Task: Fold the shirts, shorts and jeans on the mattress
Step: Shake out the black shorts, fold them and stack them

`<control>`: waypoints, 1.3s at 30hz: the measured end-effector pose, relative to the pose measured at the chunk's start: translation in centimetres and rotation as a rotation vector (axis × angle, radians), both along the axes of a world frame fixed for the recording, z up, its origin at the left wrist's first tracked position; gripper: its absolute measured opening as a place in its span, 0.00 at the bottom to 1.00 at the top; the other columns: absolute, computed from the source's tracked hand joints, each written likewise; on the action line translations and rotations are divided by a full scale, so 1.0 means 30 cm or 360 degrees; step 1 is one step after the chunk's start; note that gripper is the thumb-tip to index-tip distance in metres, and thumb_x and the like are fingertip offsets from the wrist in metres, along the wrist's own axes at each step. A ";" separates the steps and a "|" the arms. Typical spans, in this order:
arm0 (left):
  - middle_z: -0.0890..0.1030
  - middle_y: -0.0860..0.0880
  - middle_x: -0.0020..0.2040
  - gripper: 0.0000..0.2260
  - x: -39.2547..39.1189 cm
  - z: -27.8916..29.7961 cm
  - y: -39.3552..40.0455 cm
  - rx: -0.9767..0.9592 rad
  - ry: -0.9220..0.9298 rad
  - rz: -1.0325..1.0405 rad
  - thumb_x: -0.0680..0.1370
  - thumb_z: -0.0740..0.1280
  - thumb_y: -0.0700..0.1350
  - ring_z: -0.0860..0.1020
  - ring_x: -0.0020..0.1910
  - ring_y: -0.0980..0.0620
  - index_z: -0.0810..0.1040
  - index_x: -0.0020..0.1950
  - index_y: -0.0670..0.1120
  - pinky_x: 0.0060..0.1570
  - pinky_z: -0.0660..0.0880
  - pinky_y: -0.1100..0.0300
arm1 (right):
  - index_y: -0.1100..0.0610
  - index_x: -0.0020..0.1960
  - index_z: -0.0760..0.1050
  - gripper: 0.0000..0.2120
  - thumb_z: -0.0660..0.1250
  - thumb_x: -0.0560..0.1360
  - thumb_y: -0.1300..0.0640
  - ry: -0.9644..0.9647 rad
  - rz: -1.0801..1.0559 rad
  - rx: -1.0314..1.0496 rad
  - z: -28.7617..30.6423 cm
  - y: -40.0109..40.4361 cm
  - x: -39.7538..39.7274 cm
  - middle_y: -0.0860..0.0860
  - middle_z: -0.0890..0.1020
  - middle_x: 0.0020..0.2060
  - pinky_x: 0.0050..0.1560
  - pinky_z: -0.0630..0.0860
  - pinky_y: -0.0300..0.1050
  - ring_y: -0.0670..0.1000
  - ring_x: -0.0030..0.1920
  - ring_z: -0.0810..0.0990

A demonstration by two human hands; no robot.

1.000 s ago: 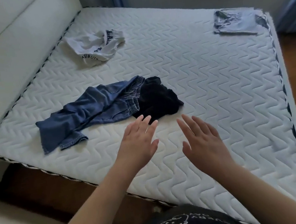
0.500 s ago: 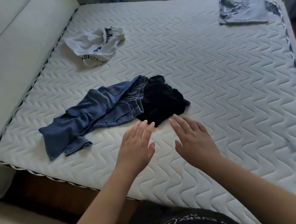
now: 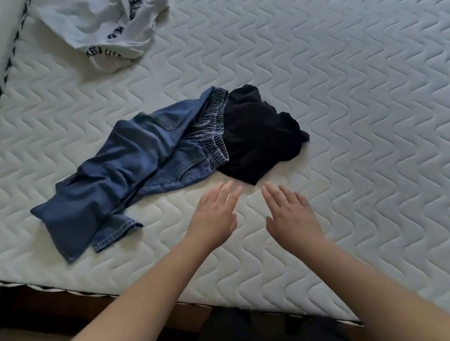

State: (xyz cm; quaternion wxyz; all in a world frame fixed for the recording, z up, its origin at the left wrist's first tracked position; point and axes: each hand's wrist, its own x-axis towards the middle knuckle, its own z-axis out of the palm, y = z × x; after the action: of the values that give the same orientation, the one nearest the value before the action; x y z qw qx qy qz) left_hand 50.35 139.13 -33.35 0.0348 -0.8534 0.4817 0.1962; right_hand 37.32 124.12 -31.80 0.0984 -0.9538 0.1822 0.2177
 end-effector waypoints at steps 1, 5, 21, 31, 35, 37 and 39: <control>0.54 0.48 0.80 0.30 0.021 -0.038 -0.002 0.0021 0.0006 0.0014 0.80 0.57 0.51 0.52 0.79 0.48 0.50 0.81 0.49 0.74 0.50 0.53 | 0.53 0.80 0.42 0.31 0.51 0.83 0.47 0.0033 -0.0023 0.0002 -0.025 -0.003 0.014 0.48 0.46 0.80 0.77 0.49 0.53 0.52 0.79 0.48; 0.53 0.48 0.81 0.31 0.097 -0.182 -0.057 0.0081 0.0130 0.0085 0.80 0.57 0.51 0.51 0.79 0.49 0.50 0.81 0.49 0.74 0.50 0.53 | 0.52 0.80 0.40 0.32 0.51 0.82 0.48 0.0099 -0.0080 0.0010 -0.142 -0.057 0.080 0.48 0.46 0.80 0.76 0.51 0.52 0.52 0.79 0.48; 0.42 0.47 0.81 0.55 0.427 -0.651 -0.536 0.0139 0.0246 0.0202 0.70 0.73 0.63 0.47 0.80 0.45 0.35 0.80 0.51 0.75 0.55 0.49 | 0.38 0.75 0.29 0.55 0.67 0.68 0.29 0.0166 -0.0400 0.0239 -0.677 -0.618 0.619 0.47 0.30 0.76 0.71 0.47 0.73 0.57 0.78 0.35; 0.46 0.43 0.81 0.53 0.392 -0.971 -0.548 0.0071 -0.0026 0.0112 0.68 0.66 0.72 0.47 0.79 0.43 0.44 0.81 0.49 0.75 0.51 0.47 | 0.36 0.72 0.22 0.67 0.71 0.56 0.25 0.0006 -0.0329 0.0359 -1.053 -0.686 0.534 0.42 0.20 0.70 0.67 0.27 0.64 0.51 0.76 0.32; 0.47 0.41 0.81 0.49 0.383 -0.966 -0.554 0.0056 -0.0003 0.0134 0.71 0.64 0.70 0.46 0.79 0.42 0.46 0.81 0.48 0.76 0.50 0.45 | 0.37 0.71 0.21 0.67 0.71 0.57 0.26 -0.0013 -0.0319 0.0377 -1.062 -0.685 0.533 0.43 0.18 0.68 0.65 0.26 0.65 0.51 0.75 0.31; 0.48 0.41 0.81 0.49 0.381 -0.966 -0.558 0.0055 0.0000 0.0138 0.70 0.66 0.70 0.48 0.79 0.41 0.48 0.81 0.47 0.75 0.51 0.44 | 0.37 0.70 0.20 0.67 0.72 0.57 0.26 -0.0012 -0.0312 0.0387 -1.068 -0.687 0.536 0.43 0.18 0.68 0.64 0.25 0.64 0.50 0.74 0.29; 0.49 0.40 0.80 0.49 0.380 -0.971 -0.558 0.0063 -0.0011 0.0134 0.70 0.66 0.69 0.49 0.79 0.40 0.49 0.81 0.47 0.75 0.51 0.44 | 0.37 0.70 0.20 0.67 0.72 0.57 0.27 -0.0029 -0.0306 0.0384 -1.078 -0.685 0.533 0.43 0.18 0.68 0.63 0.23 0.63 0.50 0.74 0.29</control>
State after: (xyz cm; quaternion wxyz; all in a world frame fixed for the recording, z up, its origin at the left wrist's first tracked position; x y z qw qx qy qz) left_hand 61.76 122.40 -62.47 0.0451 -0.8726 0.4414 0.2042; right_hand 53.30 103.56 -64.16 0.2343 -0.9151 0.2442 0.2190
